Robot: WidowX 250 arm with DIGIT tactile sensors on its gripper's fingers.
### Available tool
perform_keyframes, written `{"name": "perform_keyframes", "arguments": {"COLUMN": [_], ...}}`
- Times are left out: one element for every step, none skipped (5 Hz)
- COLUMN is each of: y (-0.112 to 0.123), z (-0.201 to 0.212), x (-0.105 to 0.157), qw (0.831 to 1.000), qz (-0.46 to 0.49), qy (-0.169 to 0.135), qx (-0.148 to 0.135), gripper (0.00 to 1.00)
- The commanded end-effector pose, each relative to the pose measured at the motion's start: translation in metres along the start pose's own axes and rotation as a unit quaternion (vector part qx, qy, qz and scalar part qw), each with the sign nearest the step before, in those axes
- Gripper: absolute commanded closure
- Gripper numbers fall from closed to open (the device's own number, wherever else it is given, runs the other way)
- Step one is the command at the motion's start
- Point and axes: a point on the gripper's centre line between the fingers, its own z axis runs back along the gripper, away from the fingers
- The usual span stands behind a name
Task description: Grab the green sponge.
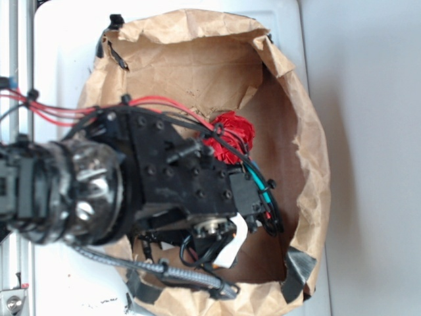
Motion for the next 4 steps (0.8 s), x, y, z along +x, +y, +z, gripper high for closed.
{"name": "perform_keyframes", "arguments": {"y": [0.004, 0.007, 0.014, 0.021], "z": [0.007, 0.014, 0.033, 0.054], "x": [0.008, 0.007, 0.005, 0.003], "qw": [1.000, 1.000, 0.999, 0.997], "qz": [0.001, 0.010, 0.034, 0.066], "qy": [-0.006, -0.011, -0.026, -0.040], "qx": [0.020, 0.024, 0.027, 0.026], "gripper": [1.00, 1.00, 1.00, 1.00]}}
